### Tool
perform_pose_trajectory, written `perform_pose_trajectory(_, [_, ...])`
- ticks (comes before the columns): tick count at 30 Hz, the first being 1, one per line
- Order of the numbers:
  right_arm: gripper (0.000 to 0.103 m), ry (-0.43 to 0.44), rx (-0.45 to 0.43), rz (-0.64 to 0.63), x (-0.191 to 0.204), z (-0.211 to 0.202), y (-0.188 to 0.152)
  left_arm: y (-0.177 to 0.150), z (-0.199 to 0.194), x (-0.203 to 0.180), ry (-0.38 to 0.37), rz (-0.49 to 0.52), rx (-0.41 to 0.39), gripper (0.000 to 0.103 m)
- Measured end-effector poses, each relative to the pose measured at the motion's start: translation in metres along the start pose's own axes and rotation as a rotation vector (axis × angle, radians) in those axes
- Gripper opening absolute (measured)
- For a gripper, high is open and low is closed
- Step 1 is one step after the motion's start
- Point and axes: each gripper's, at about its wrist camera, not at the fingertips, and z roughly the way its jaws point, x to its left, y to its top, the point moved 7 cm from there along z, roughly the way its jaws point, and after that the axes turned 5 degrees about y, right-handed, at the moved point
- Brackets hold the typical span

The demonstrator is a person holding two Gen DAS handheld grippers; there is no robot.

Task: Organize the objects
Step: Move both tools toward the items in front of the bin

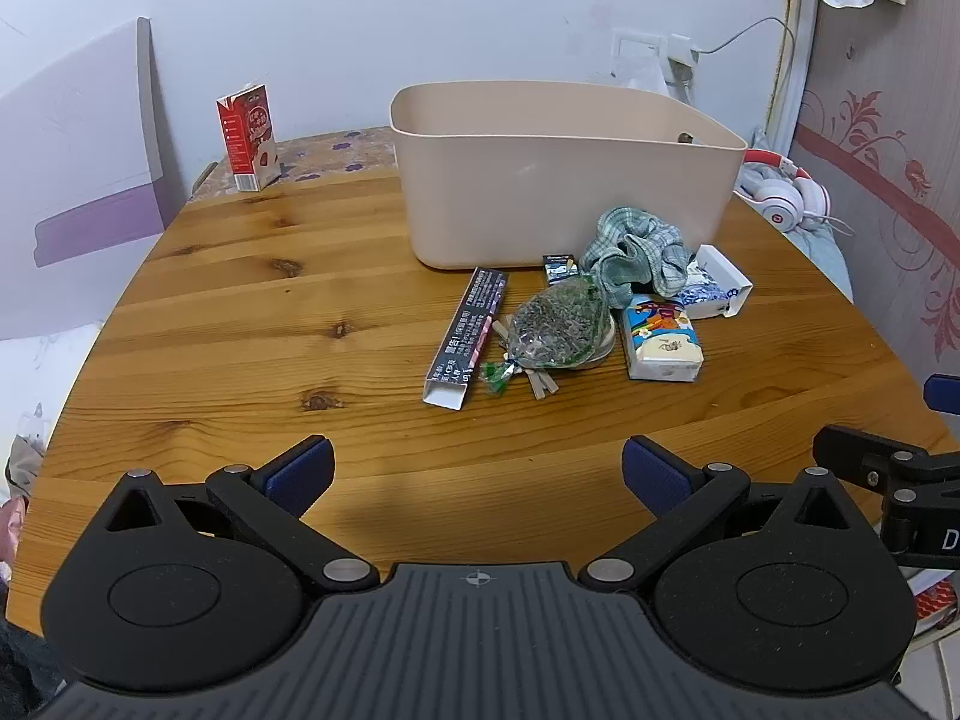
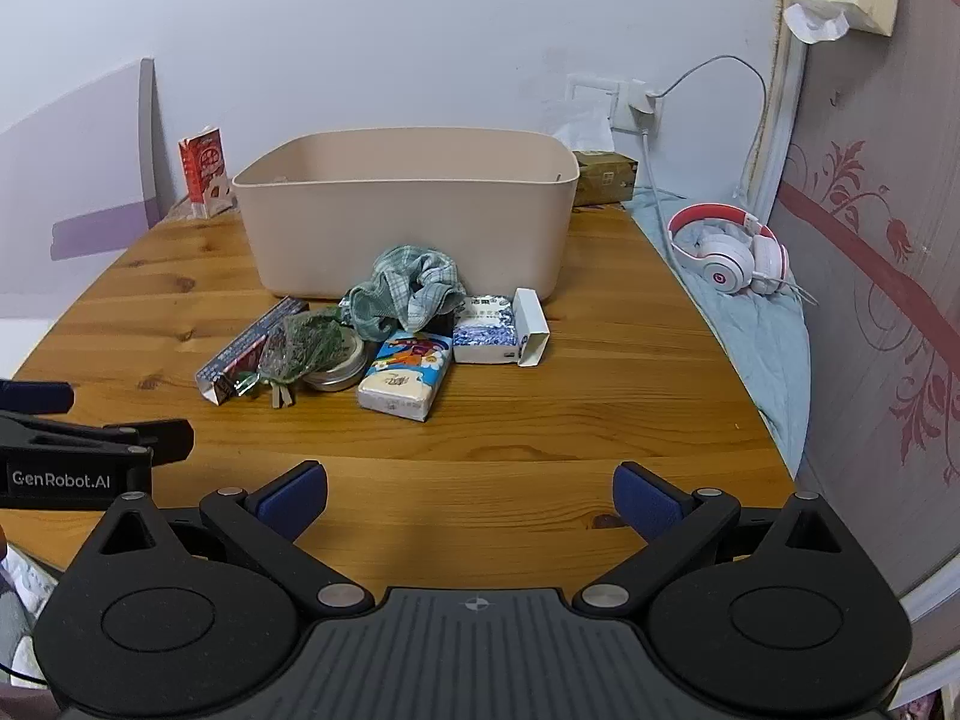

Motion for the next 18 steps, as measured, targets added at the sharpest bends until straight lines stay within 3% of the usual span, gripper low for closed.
perform_pose_trajectory(18, [0.103, -0.005, 0.004, -0.006, -0.0009, 0.0034, 0.0005, -0.0013, 0.0026, -0.0007, -0.003, 0.000, 0.004, 0.103])
